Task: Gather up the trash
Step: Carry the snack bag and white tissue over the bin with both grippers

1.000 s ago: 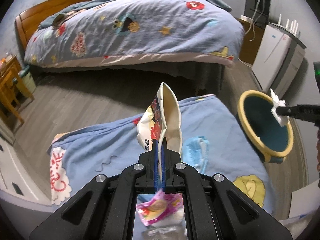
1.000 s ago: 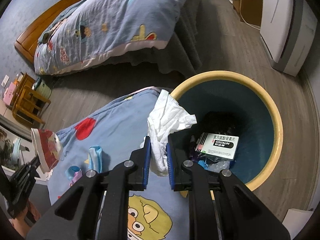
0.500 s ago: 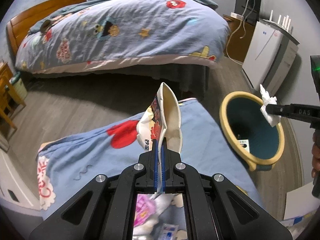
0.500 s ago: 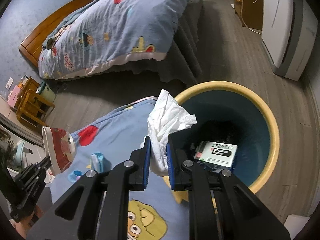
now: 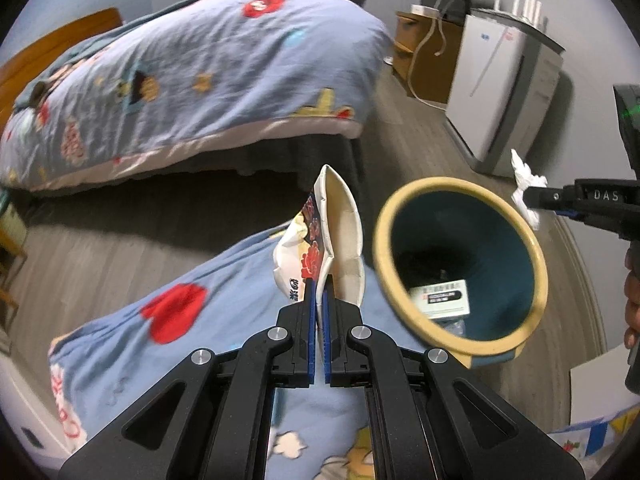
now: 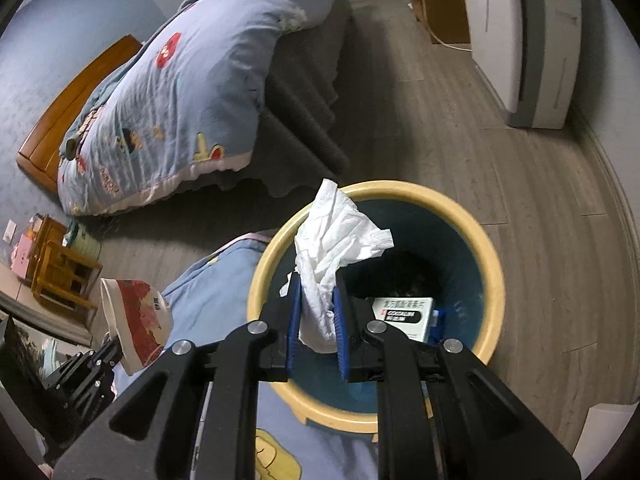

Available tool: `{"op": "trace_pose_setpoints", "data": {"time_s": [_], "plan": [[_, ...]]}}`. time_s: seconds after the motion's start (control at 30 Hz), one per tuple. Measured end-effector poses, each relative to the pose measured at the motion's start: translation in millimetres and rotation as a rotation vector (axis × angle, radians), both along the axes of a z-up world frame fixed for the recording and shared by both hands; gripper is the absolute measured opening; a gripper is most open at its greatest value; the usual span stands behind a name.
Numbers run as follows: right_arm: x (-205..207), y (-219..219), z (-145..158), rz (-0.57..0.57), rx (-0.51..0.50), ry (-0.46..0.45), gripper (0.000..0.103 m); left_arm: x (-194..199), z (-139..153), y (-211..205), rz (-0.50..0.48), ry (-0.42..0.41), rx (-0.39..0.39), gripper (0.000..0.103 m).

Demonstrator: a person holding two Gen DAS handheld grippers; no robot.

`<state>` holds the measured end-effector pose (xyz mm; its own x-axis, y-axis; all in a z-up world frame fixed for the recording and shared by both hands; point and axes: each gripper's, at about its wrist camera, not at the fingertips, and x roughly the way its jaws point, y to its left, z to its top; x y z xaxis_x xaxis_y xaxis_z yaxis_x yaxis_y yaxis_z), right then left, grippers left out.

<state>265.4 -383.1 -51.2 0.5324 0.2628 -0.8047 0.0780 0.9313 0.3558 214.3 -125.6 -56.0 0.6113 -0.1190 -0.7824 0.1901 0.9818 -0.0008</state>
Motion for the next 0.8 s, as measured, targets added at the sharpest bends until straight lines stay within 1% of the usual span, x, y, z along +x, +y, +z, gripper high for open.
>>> {"op": "trace_pose_setpoints", "data": {"time_s": [0.13, 0.3, 0.4, 0.5, 0.63, 0.67, 0.7, 0.73, 0.77, 0.8], "plan": [[3, -8, -7, -0.030, -0.020, 0.027, 0.015, 8, -5, -26, -0.046, 0.011, -0.014, 0.003], [5, -20, -22, -0.075, -0.041, 0.080, 0.015, 14, -11, -64, -0.127, 0.021, -0.041, 0.003], [6, -30, -32, -0.116, -0.002, 0.107, 0.015, 15, -20, -84, -0.167, 0.036, -0.046, 0.004], [3, -41, -38, -0.160, 0.043, 0.119, 0.015, 17, -31, -99, -0.185, 0.053, -0.041, 0.004], [2, -47, -39, -0.180, 0.051, 0.122, 0.017, 17, -43, -111, -0.206, 0.077, -0.023, 0.004], [2, -48, -39, -0.185, 0.056, 0.123, 0.018, 17, -43, -112, -0.211, 0.081, -0.028, 0.005], [2, -50, -39, -0.189, 0.061, 0.123, 0.023, 16, -43, -111, -0.213, 0.083, -0.034, 0.010], [2, -51, -39, -0.195, 0.067, 0.122, 0.027, 15, -43, -111, -0.210, 0.081, -0.038, 0.014], [1, -53, -39, -0.198, 0.071, 0.122, 0.033, 15, -42, -108, -0.205, 0.077, -0.041, 0.016], [2, -53, -39, -0.198, 0.073, 0.122, 0.037, 14, -41, -106, -0.201, 0.076, -0.044, 0.023]]}}
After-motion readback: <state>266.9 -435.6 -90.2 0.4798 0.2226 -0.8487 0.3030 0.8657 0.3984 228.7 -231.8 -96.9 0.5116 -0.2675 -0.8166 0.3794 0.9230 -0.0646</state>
